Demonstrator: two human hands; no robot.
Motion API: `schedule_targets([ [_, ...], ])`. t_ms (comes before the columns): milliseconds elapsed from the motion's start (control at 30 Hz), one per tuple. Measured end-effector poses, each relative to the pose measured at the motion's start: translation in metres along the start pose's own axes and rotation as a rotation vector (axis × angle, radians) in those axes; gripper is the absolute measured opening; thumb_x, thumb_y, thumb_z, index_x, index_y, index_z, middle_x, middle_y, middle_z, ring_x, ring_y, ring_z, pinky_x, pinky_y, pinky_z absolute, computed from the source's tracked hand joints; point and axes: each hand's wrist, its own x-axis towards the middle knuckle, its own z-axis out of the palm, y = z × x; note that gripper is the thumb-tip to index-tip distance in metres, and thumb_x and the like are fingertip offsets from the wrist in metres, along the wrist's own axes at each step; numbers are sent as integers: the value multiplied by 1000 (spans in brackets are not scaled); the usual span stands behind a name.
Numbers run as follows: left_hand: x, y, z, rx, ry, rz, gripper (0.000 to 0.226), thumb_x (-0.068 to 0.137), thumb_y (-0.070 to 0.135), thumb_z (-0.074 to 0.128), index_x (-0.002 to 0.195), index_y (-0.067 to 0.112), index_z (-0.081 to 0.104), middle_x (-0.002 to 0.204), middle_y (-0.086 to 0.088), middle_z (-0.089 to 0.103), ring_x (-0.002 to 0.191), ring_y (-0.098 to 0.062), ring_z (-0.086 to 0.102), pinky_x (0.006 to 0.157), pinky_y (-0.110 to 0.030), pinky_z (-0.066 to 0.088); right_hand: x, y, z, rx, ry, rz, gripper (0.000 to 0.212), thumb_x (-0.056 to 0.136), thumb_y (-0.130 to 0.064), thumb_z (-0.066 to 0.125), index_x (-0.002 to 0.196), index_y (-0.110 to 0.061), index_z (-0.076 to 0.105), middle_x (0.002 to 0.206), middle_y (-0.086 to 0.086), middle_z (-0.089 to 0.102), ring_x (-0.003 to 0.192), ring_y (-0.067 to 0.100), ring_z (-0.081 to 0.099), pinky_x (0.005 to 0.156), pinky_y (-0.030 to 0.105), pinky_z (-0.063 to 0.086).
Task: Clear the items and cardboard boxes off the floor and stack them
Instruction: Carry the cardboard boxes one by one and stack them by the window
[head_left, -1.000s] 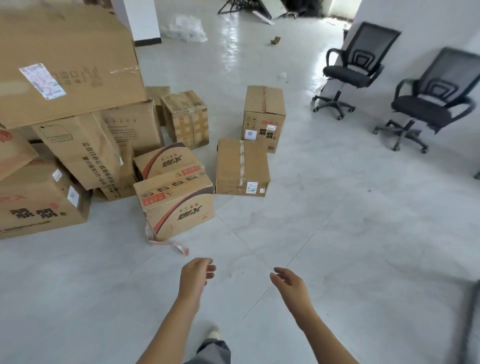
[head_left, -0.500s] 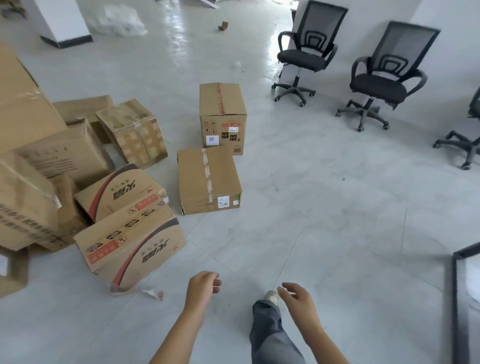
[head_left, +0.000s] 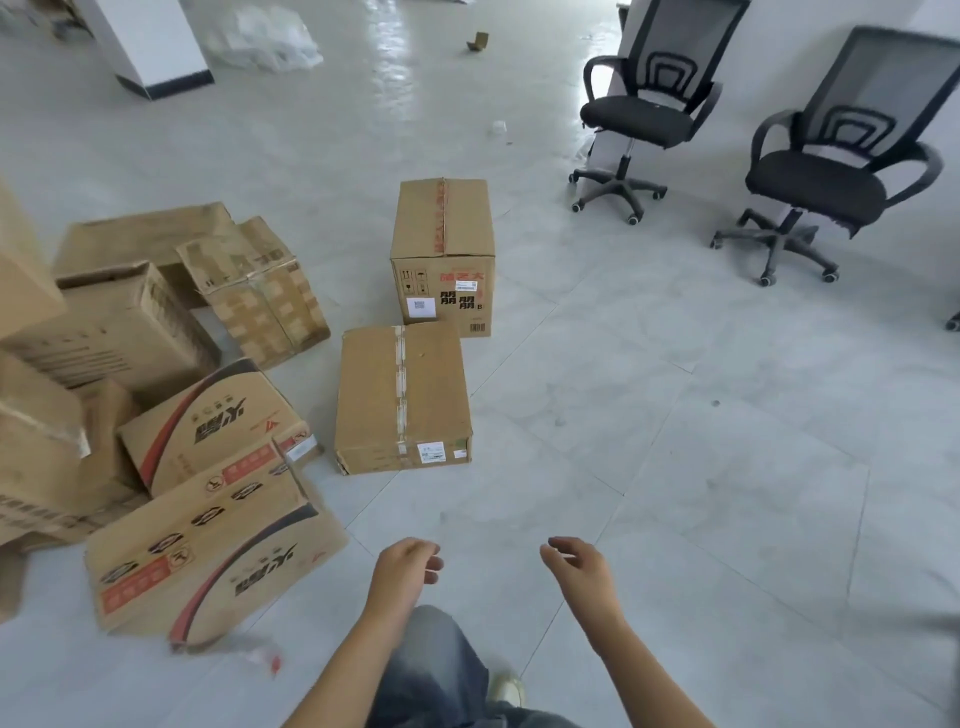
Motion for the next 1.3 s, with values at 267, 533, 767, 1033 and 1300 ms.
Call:
schedule_targets([
  [267,106,77,25,-128,97,-83,23,92,5,47,71,8,56,75,-11,61,65,-20,54,58,-26,38,111,-58,-21,-66,29,24,31,91,-25,56,118,-11,59,119,3,57,112,19,52,91,29,42],
  [533,229,231,55,-168,-3,55,20,90,6,48,74,5,59,68,-6,59,57,-16,51,46,-20,35,226,-148,-38,-79,147,45,19,89,-24,59,106,-15,62,114,4,60,103,17,55,84,29,40],
  [767,284,270,69,-80,-89,-49,18,92,9,47,78,8,58,71,-4,59,59,-15,51,50,-22,33,286,-192,-30,-116,120,33,12,88,-20,60,100,-19,59,111,2,57,104,19,53,86,26,39],
  [1033,352,316,66,-127,65,-87,25,89,3,46,66,6,54,69,-9,57,58,-21,50,49,-26,29,383,-249,-37,-167,11,32,15,89,-12,56,90,-1,65,86,14,63,88,28,60,69,27,40],
  [1300,426,383,100,-266,241,-147,27,92,3,45,66,4,54,71,-12,56,58,-20,49,48,-25,31,536,-354,-62,-216,-96,-144,32,90,-23,57,119,-9,59,120,5,58,110,20,54,90,29,42],
])
